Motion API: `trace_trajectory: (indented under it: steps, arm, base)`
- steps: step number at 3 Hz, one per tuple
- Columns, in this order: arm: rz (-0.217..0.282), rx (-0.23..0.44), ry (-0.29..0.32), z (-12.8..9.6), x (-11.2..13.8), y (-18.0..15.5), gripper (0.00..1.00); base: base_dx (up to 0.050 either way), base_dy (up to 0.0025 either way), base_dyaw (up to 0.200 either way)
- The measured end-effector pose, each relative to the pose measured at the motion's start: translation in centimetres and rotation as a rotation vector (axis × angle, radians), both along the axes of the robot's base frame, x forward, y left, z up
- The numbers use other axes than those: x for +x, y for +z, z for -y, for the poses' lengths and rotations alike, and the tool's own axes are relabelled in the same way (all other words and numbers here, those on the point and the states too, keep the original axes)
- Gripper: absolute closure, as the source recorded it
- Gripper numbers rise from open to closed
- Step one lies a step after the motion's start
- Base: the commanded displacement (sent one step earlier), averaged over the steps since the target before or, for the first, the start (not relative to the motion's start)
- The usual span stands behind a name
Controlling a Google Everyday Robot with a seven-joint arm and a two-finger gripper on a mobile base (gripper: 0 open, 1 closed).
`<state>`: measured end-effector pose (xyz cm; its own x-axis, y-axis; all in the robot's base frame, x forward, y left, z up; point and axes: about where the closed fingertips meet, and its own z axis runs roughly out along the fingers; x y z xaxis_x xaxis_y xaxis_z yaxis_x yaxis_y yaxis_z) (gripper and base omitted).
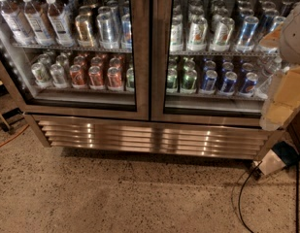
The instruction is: Open left fridge door
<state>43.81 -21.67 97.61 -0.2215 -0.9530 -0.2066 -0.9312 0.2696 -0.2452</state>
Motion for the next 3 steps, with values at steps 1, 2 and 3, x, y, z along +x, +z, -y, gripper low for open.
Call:
trace_trajectory:
  steps: [1,2,3]
  arm:
    - [0.000,0.000,0.000,0.00,0.00,0.00,0.00]
    - [0.000,0.000,0.000,0.00,0.00,0.00,0.00]
    - [0.000,0.000,0.000,0.00,0.00,0.00,0.00]
  base:
    - [0.044,0.00211,0.096]
    - [0.031,-0.00244,-0.158]
    - [0.042,0.00225,0.108]
